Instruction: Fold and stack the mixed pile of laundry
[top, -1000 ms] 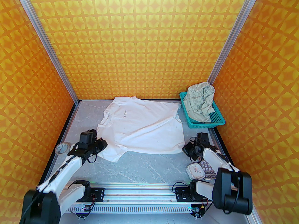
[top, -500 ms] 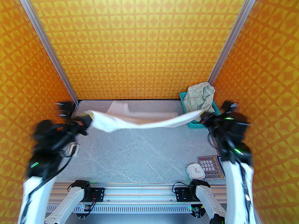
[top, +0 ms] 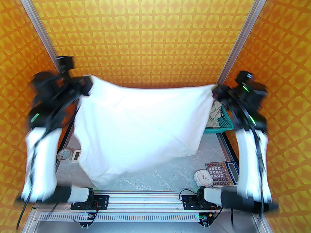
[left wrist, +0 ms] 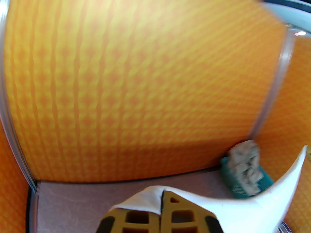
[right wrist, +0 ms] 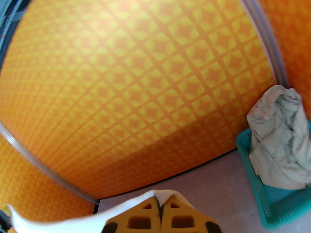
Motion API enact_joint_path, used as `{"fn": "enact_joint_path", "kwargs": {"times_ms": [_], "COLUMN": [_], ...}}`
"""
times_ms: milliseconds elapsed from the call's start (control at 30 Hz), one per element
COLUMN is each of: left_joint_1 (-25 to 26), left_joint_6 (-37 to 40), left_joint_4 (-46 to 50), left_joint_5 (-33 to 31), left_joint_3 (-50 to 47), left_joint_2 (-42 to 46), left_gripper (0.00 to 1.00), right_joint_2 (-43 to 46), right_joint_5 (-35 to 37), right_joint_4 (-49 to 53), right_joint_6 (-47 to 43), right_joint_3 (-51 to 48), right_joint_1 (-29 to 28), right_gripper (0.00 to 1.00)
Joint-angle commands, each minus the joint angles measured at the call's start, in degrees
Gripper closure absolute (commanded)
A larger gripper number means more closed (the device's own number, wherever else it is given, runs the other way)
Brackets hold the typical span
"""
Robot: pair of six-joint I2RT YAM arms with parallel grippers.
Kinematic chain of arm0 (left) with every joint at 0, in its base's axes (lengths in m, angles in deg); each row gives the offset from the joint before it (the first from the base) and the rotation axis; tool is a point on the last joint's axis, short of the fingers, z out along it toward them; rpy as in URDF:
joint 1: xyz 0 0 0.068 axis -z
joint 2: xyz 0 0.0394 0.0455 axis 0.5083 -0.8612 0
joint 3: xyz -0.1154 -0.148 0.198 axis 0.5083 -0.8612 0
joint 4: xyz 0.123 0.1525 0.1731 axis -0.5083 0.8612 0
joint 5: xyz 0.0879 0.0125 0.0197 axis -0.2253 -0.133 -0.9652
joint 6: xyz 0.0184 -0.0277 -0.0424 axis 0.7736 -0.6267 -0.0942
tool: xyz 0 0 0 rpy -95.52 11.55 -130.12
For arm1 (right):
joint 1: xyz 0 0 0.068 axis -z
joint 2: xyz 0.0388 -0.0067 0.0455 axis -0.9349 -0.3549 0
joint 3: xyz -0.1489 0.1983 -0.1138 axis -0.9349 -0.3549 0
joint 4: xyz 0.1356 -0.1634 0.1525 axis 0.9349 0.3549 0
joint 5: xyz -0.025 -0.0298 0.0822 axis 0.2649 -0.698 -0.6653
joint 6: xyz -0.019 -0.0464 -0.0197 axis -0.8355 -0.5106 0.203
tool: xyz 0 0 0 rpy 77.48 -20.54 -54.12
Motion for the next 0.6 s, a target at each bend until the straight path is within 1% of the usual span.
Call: {"fn": "enact_joint_path", "kwargs": {"times_ms": [0,33,100,133,167,233,300,333,400,467,567], "left_joint_1": [-3.7,-4.5,-6.4,-7.2,-7.7,-8.6,-8.9,-8.9,-8.9,-8.9,-8.9], "left_joint_6": [-3.8,-4.7,-7.9,-9.7,-11.1,-12.8,-12.5,-12.1,-11.9,-11.3,-11.1], "left_joint_4": [-6.9,-7.5,-9.4,-11.3,-13.1,-16.3,-16.7,-16.5,-16.3,-14.6,-12.7], "left_joint_5": [1.6,3.0,4.7,5.8,6.3,6.4,6.4,6.7,8.0,8.7,10.4], "left_joint_3": [16.5,22.8,32.2,35.2,36.3,35.4,32.2,28.5,20.8,11.4,-5.7], "left_joint_2": [-7.3,-10.8,-16.1,-17.6,-18.1,-16.7,-13.8,-11.1,-6.1,-0.7,9.1], "left_gripper": [1.0,1.0,1.0,1.0,1.0,1.0,1.0,1.0,1.0,1.0,1.0], "right_joint_2": [-6.0,-8.3,-12.1,-13.5,-15.1,-17.4,-18.3,-18.2,-16.1,-12.4,-3.6], "right_joint_5": [-1.0,-1.6,-2.2,-2.6,-3.3,-4.7,-6.4,-7.1,-8.9,-9.6,-9.9], "right_joint_4": [-8.6,-9.9,-11.2,-11.6,-12.1,-12.7,-12.8,-12.8,-13.6,-15.3,-19.2], "right_joint_6": [4.4,5.3,7.1,8.1,9.4,11.8,13.5,14.1,14.6,14.4,13.6], "right_joint_3": [12.8,16.2,22.8,25.5,28.9,33.8,35.9,35.4,30.4,21.1,1.5], "right_joint_1": [-0.1,-0.1,-0.1,-0.1,-0.1,-0.1,-0.1,-0.1,-0.1,-0.1,-0.1], "right_gripper": [1.0,1.0,1.0,1.0,1.0,1.0,1.0,1.0,1.0,1.0,1.0]}}
